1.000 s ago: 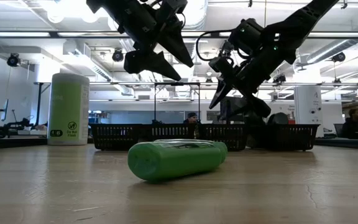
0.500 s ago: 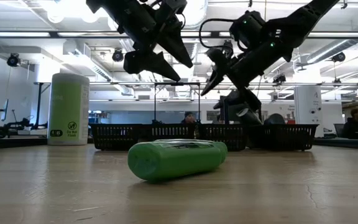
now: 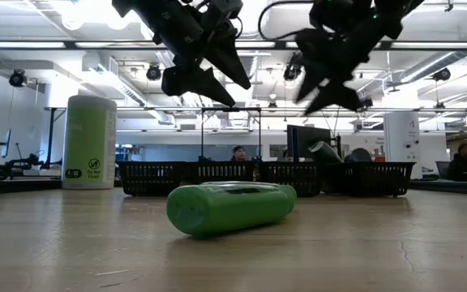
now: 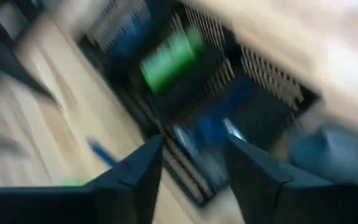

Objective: Pick & Place Travel size toiletries
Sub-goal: Put the blue razor into the middle right black bin

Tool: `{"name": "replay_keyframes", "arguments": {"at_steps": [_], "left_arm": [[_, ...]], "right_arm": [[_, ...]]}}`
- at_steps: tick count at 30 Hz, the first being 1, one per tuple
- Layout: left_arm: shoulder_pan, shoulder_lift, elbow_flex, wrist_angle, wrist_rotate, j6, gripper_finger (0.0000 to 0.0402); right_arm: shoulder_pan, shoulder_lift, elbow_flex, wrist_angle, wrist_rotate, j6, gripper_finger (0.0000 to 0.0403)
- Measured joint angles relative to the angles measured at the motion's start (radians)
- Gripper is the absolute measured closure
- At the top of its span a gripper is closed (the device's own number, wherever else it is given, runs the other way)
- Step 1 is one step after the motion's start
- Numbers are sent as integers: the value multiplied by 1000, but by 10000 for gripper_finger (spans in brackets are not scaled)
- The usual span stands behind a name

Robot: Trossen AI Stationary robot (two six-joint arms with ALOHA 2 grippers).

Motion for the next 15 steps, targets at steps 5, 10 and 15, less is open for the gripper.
{"name": "replay_keyframes", "arguments": {"at_steps": [5, 10, 15], "left_arm": [[4, 0, 0, 0, 0, 29, 178], [11, 0, 0, 2, 0, 39, 178], [11, 0, 0, 2, 0, 39, 178]], "right_arm": [[16, 28, 11, -120, -56, -56, 321], [14, 100, 12, -17, -60, -53, 387], [-35, 216, 59, 5, -30, -62, 386]]}}
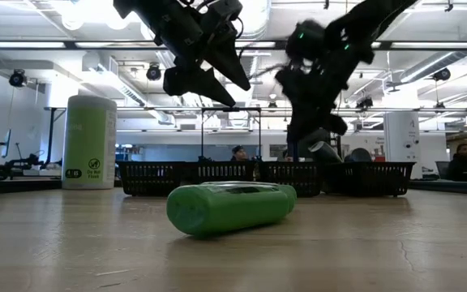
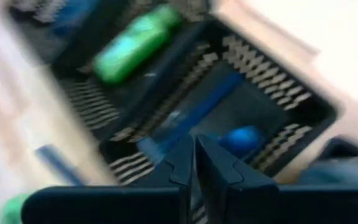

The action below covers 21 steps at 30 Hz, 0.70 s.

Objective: Pick & Place Travel size toiletries
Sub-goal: Put the blue razor into the middle right black bin

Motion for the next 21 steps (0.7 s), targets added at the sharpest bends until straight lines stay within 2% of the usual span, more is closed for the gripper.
{"name": "replay_keyframes", "arguments": {"at_steps": [9, 15, 19, 21], "left_arm": [[0, 0, 0, 0, 0, -2, 178], [0, 0, 0, -3, 0, -3, 178], [0, 0, 0, -4, 0, 3, 178], [0, 0, 0, -4, 0, 5, 178]], "right_arm": [[-49, 172, 160, -18, 63, -78, 390], [-36, 122, 244, -114, 68, -132, 393], [-38, 47, 237, -290, 201, -133, 382], [-64, 28, 226, -374, 219, -158, 368]]}}
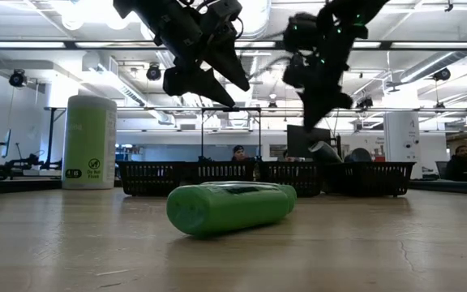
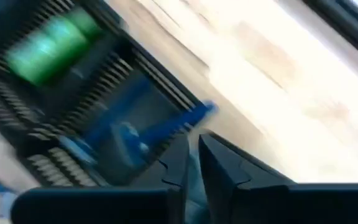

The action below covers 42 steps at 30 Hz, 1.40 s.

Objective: Pick & Place Travel size toiletries
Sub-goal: Put the blue razor into the middle right black bin

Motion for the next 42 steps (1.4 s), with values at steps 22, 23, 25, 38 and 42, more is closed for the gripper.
{"name": "replay_keyframes", "arguments": {"at_steps": [22, 23, 25, 38, 42], "left_arm": [[4, 0, 0, 0, 8, 31, 178], [4, 0, 0, 0, 8, 31, 178], [4, 0, 0, -1, 8, 32, 178], [13, 0, 0, -15, 8, 36, 178], [13, 0, 0, -15, 18, 45, 178]], "right_arm": [[-130, 259, 121, -53, -65, -154, 391], [-130, 261, 129, -60, -81, -155, 392], [-129, 261, 145, -73, -112, -156, 394], [-121, 235, 153, -73, 5, -163, 382], [-112, 223, 154, -70, -13, -176, 374]]}}
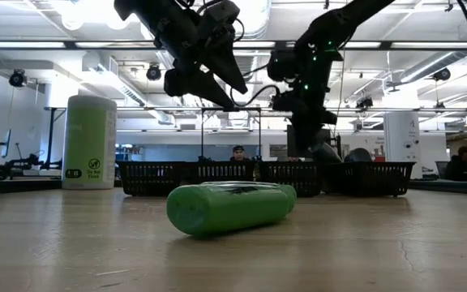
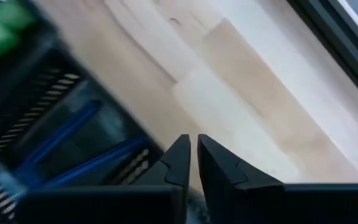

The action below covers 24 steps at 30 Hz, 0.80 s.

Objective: Pick & Place Travel size toiletries
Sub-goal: Put the blue razor into the middle right black bin

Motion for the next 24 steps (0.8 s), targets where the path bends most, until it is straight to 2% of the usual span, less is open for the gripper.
{"name": "replay_keyframes", "arguments": {"at_steps": [4, 7, 13, 17, 20, 24], "left_arm": [[0, 2, 0, -10, 80, 90, 178], [-9, 14, -15, -19, 81, 155, 175], [-24, 60, -68, -19, 111, 256, 134], [-56, 107, -106, 3, 197, 354, 106], [-99, 146, -120, 43, 198, 413, 100], [-141, 205, -112, 71, 130, 418, 104]], "right_arm": [[28, -49, -1, -17, -39, 1, 362], [59, -100, -12, -25, -38, 15, 343], [130, -251, -74, -32, 3, 65, 268], [183, -350, -130, -43, 58, 130, 218], [215, -412, -180, -43, 94, 184, 192], [242, -481, -256, -42, 119, 257, 172]]}}
